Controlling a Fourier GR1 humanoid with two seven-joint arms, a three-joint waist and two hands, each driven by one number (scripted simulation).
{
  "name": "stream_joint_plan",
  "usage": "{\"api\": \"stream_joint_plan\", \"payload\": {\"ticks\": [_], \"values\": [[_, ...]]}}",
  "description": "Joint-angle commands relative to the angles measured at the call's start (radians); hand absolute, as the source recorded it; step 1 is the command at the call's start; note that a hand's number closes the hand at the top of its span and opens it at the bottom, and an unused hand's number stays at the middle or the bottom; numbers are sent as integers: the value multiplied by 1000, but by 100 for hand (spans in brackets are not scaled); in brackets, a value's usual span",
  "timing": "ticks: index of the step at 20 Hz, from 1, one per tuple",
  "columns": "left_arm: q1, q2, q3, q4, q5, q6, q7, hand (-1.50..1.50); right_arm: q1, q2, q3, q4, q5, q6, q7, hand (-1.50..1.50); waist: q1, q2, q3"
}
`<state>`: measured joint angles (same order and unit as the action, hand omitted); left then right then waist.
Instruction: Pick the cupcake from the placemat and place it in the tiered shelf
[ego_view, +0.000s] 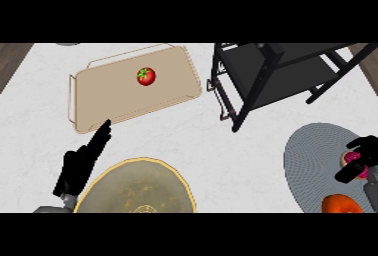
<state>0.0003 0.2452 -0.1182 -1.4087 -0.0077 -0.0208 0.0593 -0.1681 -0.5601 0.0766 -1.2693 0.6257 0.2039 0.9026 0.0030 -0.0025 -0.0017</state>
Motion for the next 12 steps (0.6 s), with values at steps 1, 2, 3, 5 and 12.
{"api": "stream_joint_plan", "payload": {"ticks": [1,2,3,5,12], "values": [[0,-42,-10,97,-40,5,-78,0,53,16,3,-13,28,-27,-109,150,-6,3,2],[-28,-39,19,64,-27,1,-36,0,-44,39,-11,34,46,6,-80,150,-1,3,2],[-18,0,36,-5,-1,-41,32,0,-10,45,-13,104,81,-57,-145,150,0,3,2],[25,-45,-7,-39,-48,18,24,0,8,84,10,121,122,-129,-159,150,3,3,2],[-74,-30,62,119,-38,-39,-38,0,-3,43,-32,-74,177,-42,-22,150,-9,2,1]]}}
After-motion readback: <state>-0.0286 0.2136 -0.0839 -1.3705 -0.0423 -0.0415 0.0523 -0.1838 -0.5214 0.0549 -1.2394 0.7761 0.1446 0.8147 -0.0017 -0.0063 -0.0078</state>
